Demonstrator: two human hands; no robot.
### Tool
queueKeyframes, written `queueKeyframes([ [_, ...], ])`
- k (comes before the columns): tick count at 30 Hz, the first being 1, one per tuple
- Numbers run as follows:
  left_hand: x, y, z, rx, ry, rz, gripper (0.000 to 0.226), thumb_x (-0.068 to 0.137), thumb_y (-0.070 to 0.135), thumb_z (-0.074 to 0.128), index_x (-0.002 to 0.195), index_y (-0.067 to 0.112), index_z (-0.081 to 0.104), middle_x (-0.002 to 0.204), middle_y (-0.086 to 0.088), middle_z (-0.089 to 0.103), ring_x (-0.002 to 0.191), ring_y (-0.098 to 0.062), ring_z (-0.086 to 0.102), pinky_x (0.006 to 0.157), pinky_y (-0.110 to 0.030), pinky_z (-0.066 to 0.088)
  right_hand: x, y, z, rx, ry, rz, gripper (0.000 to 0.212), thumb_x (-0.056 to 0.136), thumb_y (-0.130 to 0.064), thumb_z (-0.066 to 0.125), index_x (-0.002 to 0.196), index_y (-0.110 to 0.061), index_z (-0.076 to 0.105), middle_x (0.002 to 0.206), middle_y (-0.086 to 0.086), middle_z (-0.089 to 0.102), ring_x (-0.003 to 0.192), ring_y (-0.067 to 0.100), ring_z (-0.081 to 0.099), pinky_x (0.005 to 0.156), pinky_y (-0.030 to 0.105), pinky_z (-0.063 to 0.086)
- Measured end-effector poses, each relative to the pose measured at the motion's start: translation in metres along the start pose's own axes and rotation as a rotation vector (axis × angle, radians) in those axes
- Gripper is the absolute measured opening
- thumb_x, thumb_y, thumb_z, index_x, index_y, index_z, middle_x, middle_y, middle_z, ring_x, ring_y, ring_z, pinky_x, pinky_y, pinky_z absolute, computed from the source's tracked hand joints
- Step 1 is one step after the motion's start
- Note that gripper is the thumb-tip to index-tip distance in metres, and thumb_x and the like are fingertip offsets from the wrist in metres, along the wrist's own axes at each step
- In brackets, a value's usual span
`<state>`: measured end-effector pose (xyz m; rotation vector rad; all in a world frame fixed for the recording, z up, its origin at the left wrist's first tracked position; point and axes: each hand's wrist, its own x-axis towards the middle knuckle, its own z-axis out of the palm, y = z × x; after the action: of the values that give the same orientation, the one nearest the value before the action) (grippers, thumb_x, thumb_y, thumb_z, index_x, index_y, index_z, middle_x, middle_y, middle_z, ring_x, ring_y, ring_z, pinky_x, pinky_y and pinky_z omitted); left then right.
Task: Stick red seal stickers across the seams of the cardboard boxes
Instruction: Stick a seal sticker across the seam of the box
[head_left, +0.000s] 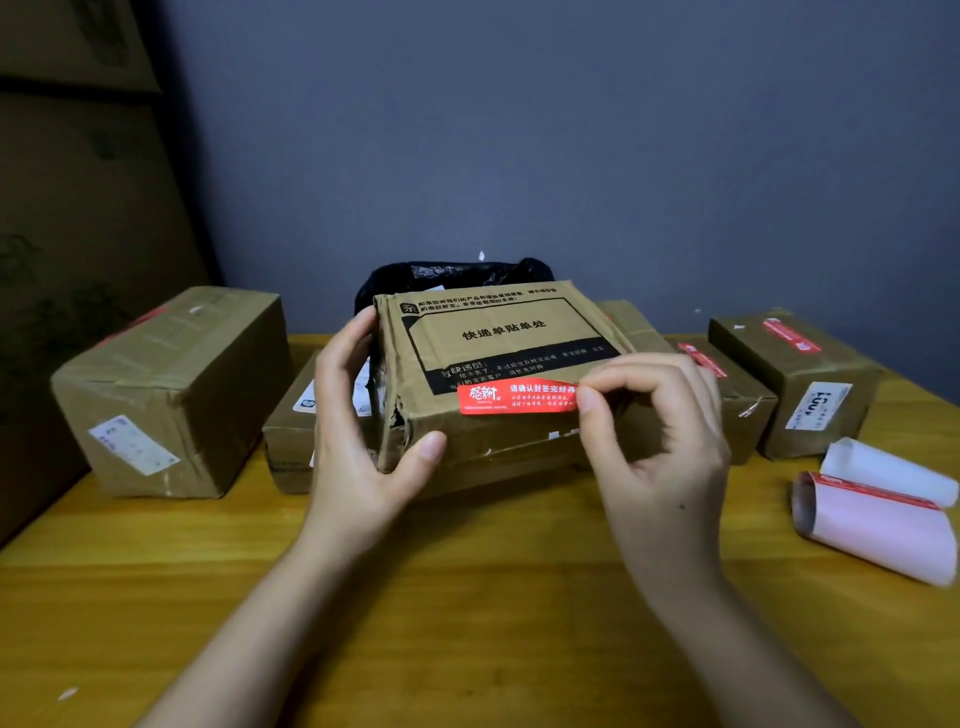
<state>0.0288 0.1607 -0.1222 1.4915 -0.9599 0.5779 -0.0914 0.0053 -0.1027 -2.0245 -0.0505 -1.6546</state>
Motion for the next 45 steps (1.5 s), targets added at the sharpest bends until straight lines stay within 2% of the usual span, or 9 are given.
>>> queueKeyframes([
  [3, -0.001, -0.003, -0.001, 0.005, 0.003, -0.020, 0.096, 0.077, 0.069, 0.054, 0.142, 0.003, 0.028, 0.144, -0.012, 0.037, 0.137, -0.026, 0.036, 0.111, -0.051, 0.033, -0.004, -0.002, 0.003, 0.068, -0.072, 0.025, 0.005, 0.090, -0.014, 0.055, 0.093, -0.013, 0.059, 0.089, -0.007, 0.060, 0.088, 0.010, 0.058, 0.078, 0.047, 0.050],
  [5, -0.001, -0.004, -0.001, 0.000, 0.006, -0.028, 0.096, 0.077, 0.069, 0.054, 0.142, 0.003, 0.029, 0.144, -0.012, 0.037, 0.137, -0.026, 0.036, 0.110, -0.052, 0.033, -0.006, -0.003, 0.004, 0.091, -0.103, 0.016, 0.006, 0.089, -0.014, 0.055, 0.094, -0.013, 0.058, 0.090, -0.004, 0.061, 0.088, 0.012, 0.060, 0.076, 0.049, 0.050],
  [10, 0.000, -0.002, -0.001, -0.009, 0.008, -0.033, 0.096, 0.078, 0.068, 0.054, 0.142, 0.002, 0.029, 0.144, -0.012, 0.037, 0.136, -0.025, 0.036, 0.111, -0.051, 0.033, 0.003, -0.008, -0.005, 0.158, -0.072, 0.085, 0.005, 0.087, -0.011, 0.061, 0.091, -0.010, 0.063, 0.088, 0.000, 0.063, 0.086, 0.011, 0.060, 0.076, 0.024, 0.049],
  [14, -0.001, 0.000, 0.000, -0.007, 0.004, -0.042, 0.097, 0.077, 0.070, 0.054, 0.142, 0.003, 0.028, 0.144, -0.011, 0.038, 0.136, -0.024, 0.037, 0.110, -0.051, 0.033, 0.006, -0.011, -0.006, 0.255, -0.083, 0.275, 0.011, 0.086, -0.012, 0.065, 0.094, -0.019, 0.063, 0.090, -0.012, 0.064, 0.087, 0.013, 0.062, 0.077, 0.029, 0.050],
  [20, -0.001, -0.003, -0.002, -0.002, 0.025, -0.050, 0.096, 0.077, 0.068, 0.056, 0.143, 0.004, 0.028, 0.144, -0.013, 0.037, 0.137, -0.027, 0.036, 0.109, -0.053, 0.033, 0.015, -0.013, -0.006, 0.402, -0.139, 0.537, 0.016, 0.083, -0.008, 0.070, 0.092, -0.018, 0.061, 0.081, -0.005, 0.063, 0.073, 0.000, 0.057, 0.065, 0.012, 0.047],
  [26, -0.002, -0.002, 0.000, 0.022, 0.052, -0.047, 0.095, 0.077, 0.069, 0.055, 0.142, 0.004, 0.030, 0.144, -0.012, 0.037, 0.137, -0.026, 0.035, 0.110, -0.052, 0.033, 0.009, -0.020, 0.000, 0.457, -0.174, 0.751, 0.017, 0.078, -0.030, 0.069, 0.088, -0.015, 0.068, 0.074, -0.007, 0.066, 0.070, 0.002, 0.059, 0.062, 0.014, 0.047],
  [30, -0.002, -0.001, 0.001, 0.002, 0.046, -0.054, 0.096, 0.077, 0.070, 0.055, 0.142, 0.004, 0.029, 0.144, -0.013, 0.037, 0.138, -0.028, 0.034, 0.109, -0.054, 0.033, 0.003, -0.030, 0.006, 0.441, -0.138, 0.717, 0.006, 0.085, -0.025, 0.069, 0.087, -0.020, 0.069, 0.082, 0.004, 0.069, 0.076, 0.012, 0.064, 0.069, 0.028, 0.053],
  [37, -0.002, 0.002, 0.002, 0.027, 0.049, -0.023, 0.094, 0.076, 0.070, 0.055, 0.141, 0.006, 0.031, 0.143, -0.013, 0.037, 0.137, -0.028, 0.035, 0.109, -0.053, 0.033, 0.003, -0.037, 0.009, 0.182, -0.028, 0.367, 0.009, 0.086, -0.034, 0.059, 0.087, -0.025, 0.060, 0.090, -0.011, 0.060, 0.092, 0.015, 0.058, 0.077, 0.034, 0.050],
  [45, -0.002, 0.000, 0.002, 0.038, 0.037, -0.021, 0.091, 0.075, 0.068, 0.056, 0.141, 0.010, 0.030, 0.144, -0.011, 0.037, 0.137, -0.027, 0.035, 0.109, -0.054, 0.033, 0.002, -0.031, 0.011, 0.126, -0.040, 0.289, 0.006, 0.090, -0.040, 0.051, 0.088, -0.035, 0.050, 0.085, -0.007, 0.064, 0.083, 0.023, 0.063, 0.075, 0.053, 0.050],
])
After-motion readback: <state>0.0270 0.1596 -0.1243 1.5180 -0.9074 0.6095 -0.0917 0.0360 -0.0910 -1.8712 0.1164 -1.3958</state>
